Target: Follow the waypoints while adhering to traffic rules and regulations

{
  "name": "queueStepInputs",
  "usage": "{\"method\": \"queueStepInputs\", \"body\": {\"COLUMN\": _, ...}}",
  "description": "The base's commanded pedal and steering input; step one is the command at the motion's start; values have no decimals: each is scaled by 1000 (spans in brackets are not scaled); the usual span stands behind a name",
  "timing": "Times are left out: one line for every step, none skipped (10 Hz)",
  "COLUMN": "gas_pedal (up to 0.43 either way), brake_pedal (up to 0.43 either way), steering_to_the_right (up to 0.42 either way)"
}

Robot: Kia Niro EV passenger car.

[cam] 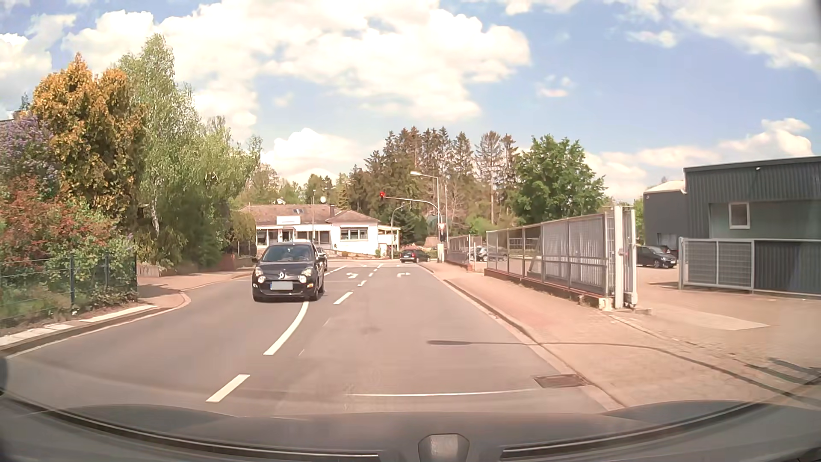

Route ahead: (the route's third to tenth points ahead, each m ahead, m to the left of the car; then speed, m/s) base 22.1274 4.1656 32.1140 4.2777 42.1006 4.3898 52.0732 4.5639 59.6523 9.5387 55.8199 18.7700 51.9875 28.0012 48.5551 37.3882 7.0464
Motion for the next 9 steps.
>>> {"method": "queueStepInputs", "body": {"gas_pedal": 59, "brake_pedal": 0, "steering_to_the_right": 6}}
{"method": "queueStepInputs", "body": {"gas_pedal": 59, "brake_pedal": 0, "steering_to_the_right": 6}}
{"method": "queueStepInputs", "body": {"gas_pedal": 28, "brake_pedal": 0, "steering_to_the_right": 4}}
{"method": "queueStepInputs", "body": {"gas_pedal": 28, "brake_pedal": 0, "steering_to_the_right": 2}}
{"method": "queueStepInputs", "body": {"gas_pedal": 8, "brake_pedal": 0, "steering_to_the_right": 0}}
{"method": "queueStepInputs", "body": {"gas_pedal": 0, "brake_pedal": 0, "steering_to_the_right": -3}}
{"method": "queueStepInputs", "body": {"gas_pedal": 0, "brake_pedal": 0, "steering_to_the_right": -5}}
{"method": "queueStepInputs", "body": {"gas_pedal": 0, "brake_pedal": 0, "steering_to_the_right": -6}}
{"method": "queueStepInputs", "body": {"gas_pedal": 0, "brake_pedal": 0, "steering_to_the_right": -10}}
